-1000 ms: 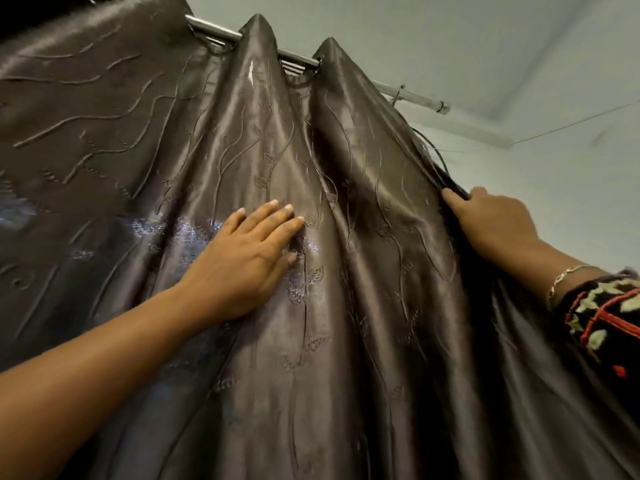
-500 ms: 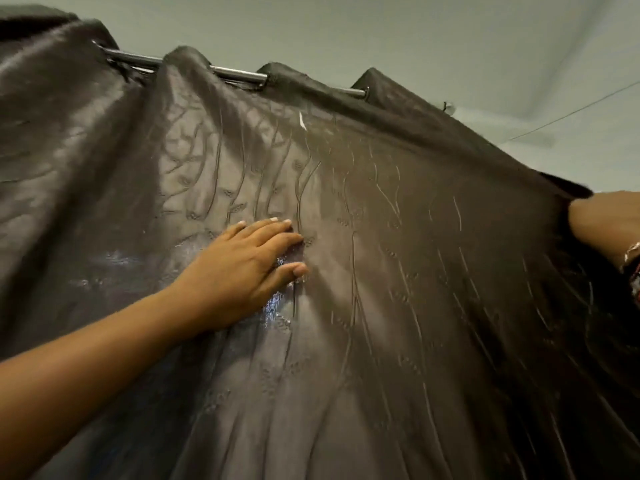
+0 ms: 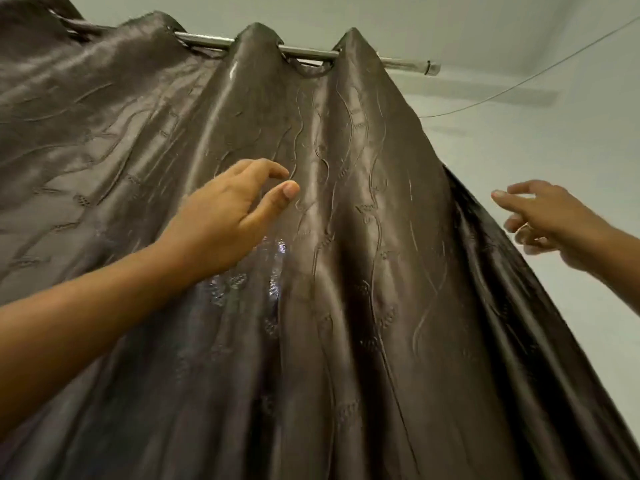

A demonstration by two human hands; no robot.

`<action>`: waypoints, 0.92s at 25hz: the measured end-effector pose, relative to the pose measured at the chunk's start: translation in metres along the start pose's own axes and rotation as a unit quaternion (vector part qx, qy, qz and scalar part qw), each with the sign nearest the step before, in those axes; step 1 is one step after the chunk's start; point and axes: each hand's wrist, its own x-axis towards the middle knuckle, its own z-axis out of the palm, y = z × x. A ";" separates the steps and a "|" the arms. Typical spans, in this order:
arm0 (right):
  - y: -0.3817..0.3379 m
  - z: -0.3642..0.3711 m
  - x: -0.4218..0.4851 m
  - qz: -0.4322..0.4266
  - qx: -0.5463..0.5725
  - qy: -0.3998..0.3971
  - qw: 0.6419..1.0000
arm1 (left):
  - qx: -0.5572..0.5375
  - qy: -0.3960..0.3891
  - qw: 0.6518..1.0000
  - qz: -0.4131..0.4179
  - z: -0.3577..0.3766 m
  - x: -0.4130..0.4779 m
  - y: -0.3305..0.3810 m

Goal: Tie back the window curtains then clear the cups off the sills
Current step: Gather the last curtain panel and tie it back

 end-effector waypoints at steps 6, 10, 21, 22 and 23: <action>-0.028 0.010 -0.044 -0.004 -0.015 -0.040 0.999 | -0.017 0.032 0.993 -0.112 -0.018 -0.009 0.021; -0.067 0.022 -0.072 0.010 -0.006 -0.065 0.998 | 0.032 0.060 0.986 -0.149 -0.042 -0.027 0.017; -0.147 0.040 -0.109 0.047 -0.042 -0.107 0.992 | -0.111 -0.084 0.923 -0.359 -0.106 -0.051 -0.036; -0.147 0.042 -0.108 0.049 -0.065 -0.105 0.991 | -0.127 -0.083 0.927 -0.342 -0.105 -0.051 -0.035; -0.147 0.044 -0.105 0.047 -0.094 -0.097 0.990 | -0.135 -0.072 0.934 -0.322 -0.105 -0.051 -0.033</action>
